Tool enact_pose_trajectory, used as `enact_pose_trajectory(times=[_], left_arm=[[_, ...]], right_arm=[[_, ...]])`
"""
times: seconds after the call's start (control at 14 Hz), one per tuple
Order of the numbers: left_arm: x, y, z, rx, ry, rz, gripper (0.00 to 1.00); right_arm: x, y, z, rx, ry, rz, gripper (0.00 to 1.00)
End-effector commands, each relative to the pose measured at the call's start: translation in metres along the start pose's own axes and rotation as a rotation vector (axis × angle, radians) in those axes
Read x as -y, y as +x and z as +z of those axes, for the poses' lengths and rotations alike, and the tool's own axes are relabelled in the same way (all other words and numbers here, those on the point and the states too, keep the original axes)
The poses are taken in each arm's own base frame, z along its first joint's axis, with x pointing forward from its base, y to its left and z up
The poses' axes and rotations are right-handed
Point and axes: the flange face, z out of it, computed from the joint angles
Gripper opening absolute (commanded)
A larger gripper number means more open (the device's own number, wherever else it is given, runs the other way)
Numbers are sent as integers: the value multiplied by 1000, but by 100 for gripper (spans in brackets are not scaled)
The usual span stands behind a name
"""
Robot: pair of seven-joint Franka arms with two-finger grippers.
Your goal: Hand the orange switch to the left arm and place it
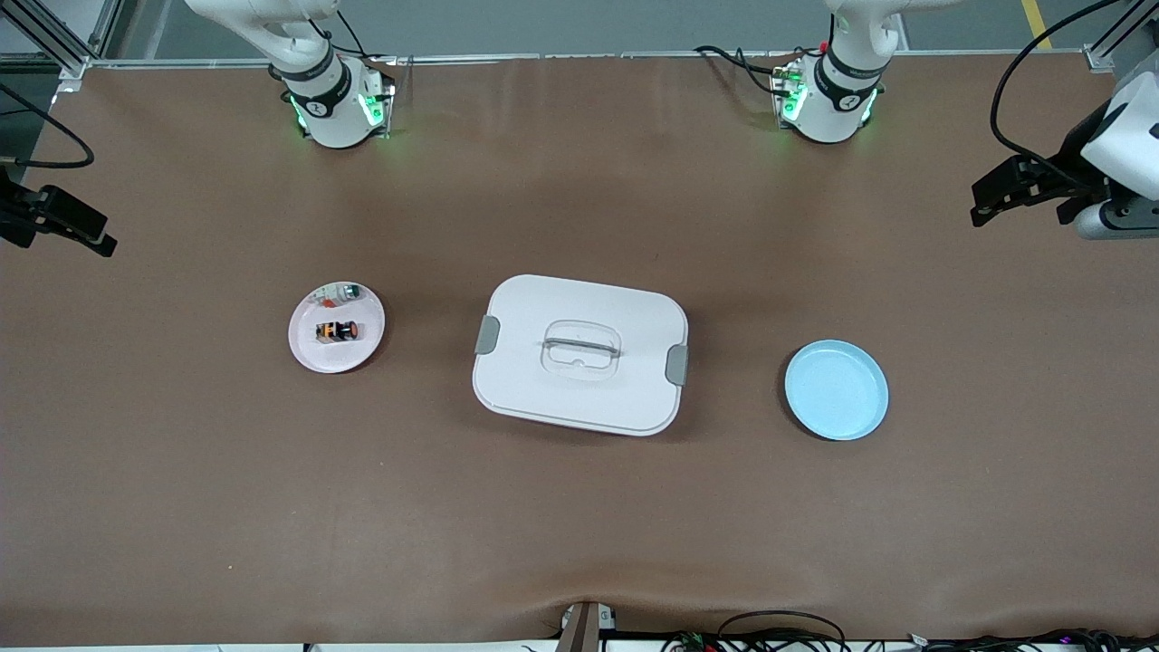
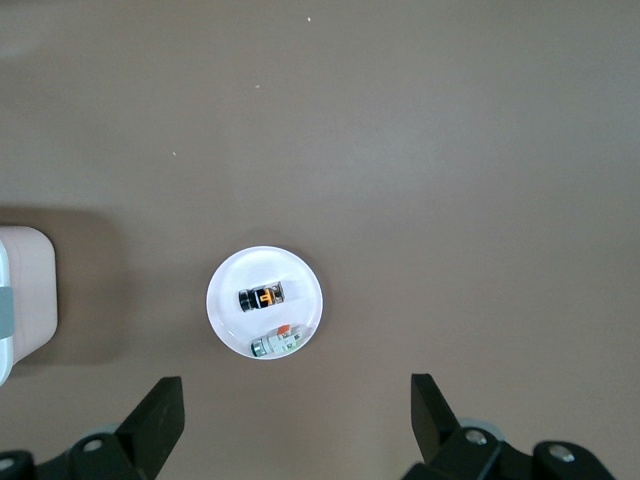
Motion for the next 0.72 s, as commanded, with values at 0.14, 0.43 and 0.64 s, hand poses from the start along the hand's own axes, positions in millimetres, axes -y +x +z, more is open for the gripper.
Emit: enact_pose_trajectory(times=[0.14,0.43,0.64], left_arm=[[2,-1,-4,-14,5,12,100],[2,-1,-4,-14,5,13,100],[2,1,-2,-17,3,12,100]], right_arm=[[-32,22,39,58,31,50,100],[-16,40,82,130,-4,-133,100],[-7,43,109,163,22,-128,100]])
